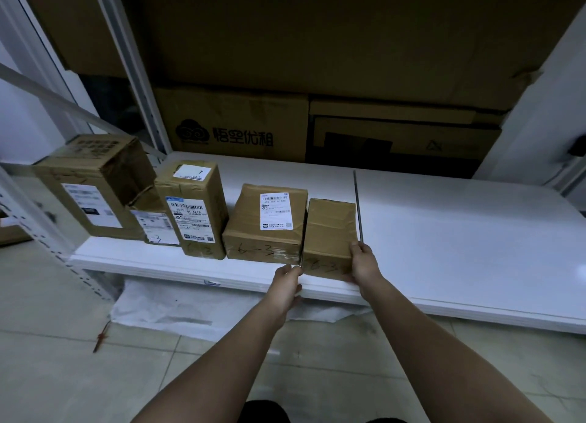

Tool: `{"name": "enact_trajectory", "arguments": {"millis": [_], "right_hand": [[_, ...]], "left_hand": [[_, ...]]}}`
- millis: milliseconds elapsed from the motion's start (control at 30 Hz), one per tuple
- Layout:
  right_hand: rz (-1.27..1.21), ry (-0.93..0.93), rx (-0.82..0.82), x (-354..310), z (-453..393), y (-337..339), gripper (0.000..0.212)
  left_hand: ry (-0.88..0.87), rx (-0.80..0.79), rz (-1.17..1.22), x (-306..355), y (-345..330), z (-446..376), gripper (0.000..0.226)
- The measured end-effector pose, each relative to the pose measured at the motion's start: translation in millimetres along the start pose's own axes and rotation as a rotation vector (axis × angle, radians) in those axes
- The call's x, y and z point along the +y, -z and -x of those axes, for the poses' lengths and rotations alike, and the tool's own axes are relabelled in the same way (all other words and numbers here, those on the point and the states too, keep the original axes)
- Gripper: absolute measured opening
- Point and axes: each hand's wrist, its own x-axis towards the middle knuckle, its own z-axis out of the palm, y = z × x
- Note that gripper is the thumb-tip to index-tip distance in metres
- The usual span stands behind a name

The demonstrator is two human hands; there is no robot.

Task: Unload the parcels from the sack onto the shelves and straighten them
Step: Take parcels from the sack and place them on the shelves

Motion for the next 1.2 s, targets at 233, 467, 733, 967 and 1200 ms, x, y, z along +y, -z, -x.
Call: {"name": "enact_trajectory", "arguments": {"millis": [233, 467, 733, 967, 1200], "right_hand": [[0.044, 0.014, -0.008, 2, 6, 5, 0.049], [0.047, 0.003, -0.023, 0, 7, 6, 0.049], [0.015, -0.116, 0.03, -9, 21, 25, 0.052], [0.096, -0.327, -0.073, -92, 114, 90, 0.04], [0.067, -0.434, -0.101, -233, 241, 181, 0.034]], "left_hand": [[0.003, -0.013, -0.025, 1, -6, 4, 0.038], [0.018, -0.014, -0.043, 1, -7, 1, 0.037], [0.087, 0.054, -0.153, 5, -9, 13, 0.031], [0.34, -0.028, -0.377, 75, -28, 109, 0.045], [0.312, -0.165, -0.579, 208, -107, 236, 0.037]]}}
